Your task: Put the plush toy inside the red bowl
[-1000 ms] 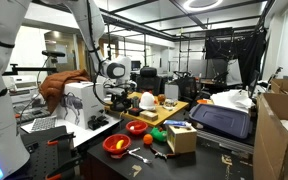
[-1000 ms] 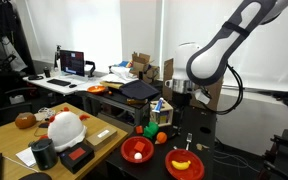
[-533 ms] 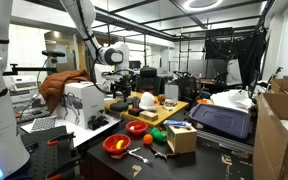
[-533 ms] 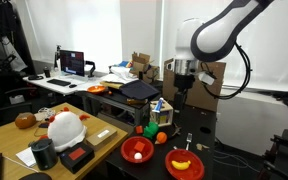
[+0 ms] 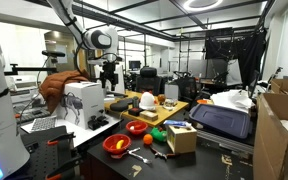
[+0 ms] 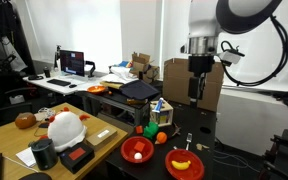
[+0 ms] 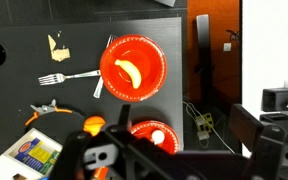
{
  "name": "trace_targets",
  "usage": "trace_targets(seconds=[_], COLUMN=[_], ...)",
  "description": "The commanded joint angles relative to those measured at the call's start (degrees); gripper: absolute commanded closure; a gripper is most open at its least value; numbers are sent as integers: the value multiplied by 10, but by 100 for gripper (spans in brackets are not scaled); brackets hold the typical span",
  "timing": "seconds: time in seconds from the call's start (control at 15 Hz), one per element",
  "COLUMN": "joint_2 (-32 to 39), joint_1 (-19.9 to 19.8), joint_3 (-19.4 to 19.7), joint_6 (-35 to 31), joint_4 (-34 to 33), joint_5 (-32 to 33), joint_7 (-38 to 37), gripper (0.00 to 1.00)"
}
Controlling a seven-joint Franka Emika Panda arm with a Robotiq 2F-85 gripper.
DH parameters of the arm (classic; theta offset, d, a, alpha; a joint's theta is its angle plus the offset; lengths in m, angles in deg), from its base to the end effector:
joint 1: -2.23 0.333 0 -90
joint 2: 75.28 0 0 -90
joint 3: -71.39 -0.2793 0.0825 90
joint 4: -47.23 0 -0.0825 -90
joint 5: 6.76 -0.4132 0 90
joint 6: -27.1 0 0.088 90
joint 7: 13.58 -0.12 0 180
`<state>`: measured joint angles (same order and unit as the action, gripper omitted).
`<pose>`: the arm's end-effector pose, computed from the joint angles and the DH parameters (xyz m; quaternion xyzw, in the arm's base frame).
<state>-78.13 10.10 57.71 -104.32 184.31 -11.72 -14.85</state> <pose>0.4682 0.1868 0.2621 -0.9885 -0.1466 0.0296 0.0204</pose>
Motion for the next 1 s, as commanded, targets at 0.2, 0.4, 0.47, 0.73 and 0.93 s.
trace_targets(seconds=[0.2,0.4,0.47,0.73,0.93], joint_2=[-154,-178,-180,-172,-163], joint_1=[36,38,38,37,36], joint_3=[1,-6,-6,-3,5], joint_6=[60,41,39,22,3], joint_4=[63,73,73,63,61], joint_5=[-26,3,7,8,-7], joint_7=[-61,-65,-61,-54,-54], gripper=[0,0,0,0,0])
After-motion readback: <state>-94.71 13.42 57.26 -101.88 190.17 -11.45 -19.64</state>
